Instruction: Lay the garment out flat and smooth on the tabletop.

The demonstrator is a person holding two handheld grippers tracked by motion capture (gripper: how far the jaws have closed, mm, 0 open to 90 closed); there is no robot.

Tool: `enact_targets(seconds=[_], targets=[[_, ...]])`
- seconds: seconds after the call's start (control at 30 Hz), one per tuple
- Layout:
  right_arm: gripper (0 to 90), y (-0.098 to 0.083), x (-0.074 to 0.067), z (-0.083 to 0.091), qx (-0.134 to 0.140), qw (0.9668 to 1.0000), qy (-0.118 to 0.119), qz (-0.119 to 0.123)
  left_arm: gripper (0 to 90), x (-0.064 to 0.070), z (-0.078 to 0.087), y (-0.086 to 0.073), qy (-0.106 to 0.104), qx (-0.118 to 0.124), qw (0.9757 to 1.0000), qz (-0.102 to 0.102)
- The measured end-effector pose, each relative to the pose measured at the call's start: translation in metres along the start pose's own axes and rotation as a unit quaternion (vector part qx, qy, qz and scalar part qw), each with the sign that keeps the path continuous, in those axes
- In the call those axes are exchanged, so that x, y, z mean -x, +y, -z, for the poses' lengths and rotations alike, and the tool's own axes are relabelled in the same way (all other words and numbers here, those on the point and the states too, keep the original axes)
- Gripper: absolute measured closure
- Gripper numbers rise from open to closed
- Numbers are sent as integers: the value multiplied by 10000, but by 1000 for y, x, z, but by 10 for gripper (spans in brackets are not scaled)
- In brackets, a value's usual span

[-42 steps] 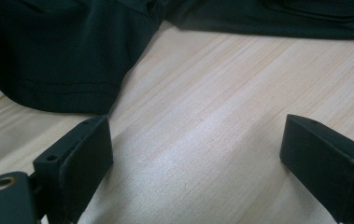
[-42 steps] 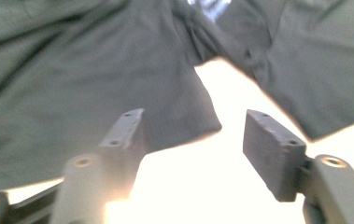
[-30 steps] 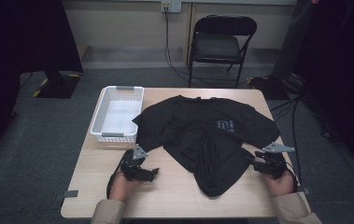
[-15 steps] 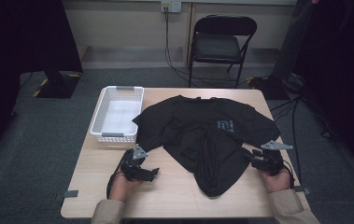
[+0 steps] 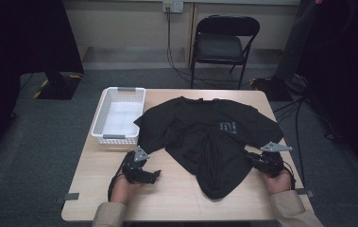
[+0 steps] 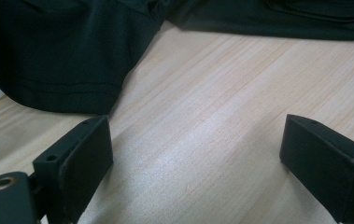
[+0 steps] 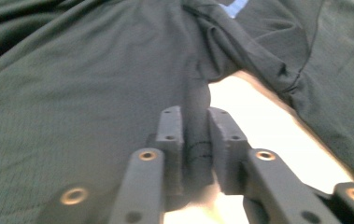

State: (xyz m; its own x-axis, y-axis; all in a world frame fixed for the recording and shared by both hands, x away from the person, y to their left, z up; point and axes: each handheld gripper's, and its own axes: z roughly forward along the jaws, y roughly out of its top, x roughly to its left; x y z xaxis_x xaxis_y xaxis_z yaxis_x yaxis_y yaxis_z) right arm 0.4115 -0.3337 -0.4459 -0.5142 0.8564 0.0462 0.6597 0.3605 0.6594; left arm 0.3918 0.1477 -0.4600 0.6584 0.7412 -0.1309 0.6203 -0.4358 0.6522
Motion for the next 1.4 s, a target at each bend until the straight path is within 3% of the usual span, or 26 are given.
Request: enact_targets(seconds=[0.1, 0.3, 0.47, 0.53, 0.67, 0.83, 0.87, 0.93, 1.0, 1.1, 1.23, 1.3, 1.4], targets=[[819, -1, -6, 3, -31, 9998, -10, 211, 89, 0, 0, 0, -2, 0, 10000, 1], [846, -11, -11, 13, 5, 9996, 173, 208, 89, 0, 0, 0, -1, 0, 10000, 1], [854, -22, -25, 26, 49, 9984, -144, 553, 89, 0, 0, 0, 0, 1, 10000, 3], [854, -26, -31, 32, 12, 9979, -149, 632, 89, 0, 0, 0, 0, 1, 10000, 3], [857, -36, -41, 47, -106, 9982, 32, 592, 89, 0, 0, 0, -1, 0, 10000, 2], [853, -47, -50, 65, -131, 9983, 36, 573, 89, 0, 0, 0, 1, -1, 10000, 3], [838, -48, -50, 67, -85, 9985, 92, 529, 89, 0, 0, 0, 0, -1, 10000, 4], [726, -45, -47, 70, 30, 9993, 40, 380, 89, 0, 0, 0, 2, 1, 10000, 4], [559, -38, -43, 68, 157, 9996, -80, 236, 89, 0, 0, 0, 2, -1, 10000, 3], [507, -25, -40, 61, 280, 9993, -177, 184, 89, 0, 0, 0, 1, 0, 10000, 3], [528, -3, -35, 38, 213, 9994, -159, 237, 88, 0, 0, 0, 0, 0, 10000, 5], [523, 2, -32, 23, 82, 9993, -290, 237, 89, 0, 0, 0, 2, 1, 10000, 4], [551, 4, -27, 7, -97, 9995, -248, 139, 89, 0, 0, 0, 1, 1, 10000, 4]])
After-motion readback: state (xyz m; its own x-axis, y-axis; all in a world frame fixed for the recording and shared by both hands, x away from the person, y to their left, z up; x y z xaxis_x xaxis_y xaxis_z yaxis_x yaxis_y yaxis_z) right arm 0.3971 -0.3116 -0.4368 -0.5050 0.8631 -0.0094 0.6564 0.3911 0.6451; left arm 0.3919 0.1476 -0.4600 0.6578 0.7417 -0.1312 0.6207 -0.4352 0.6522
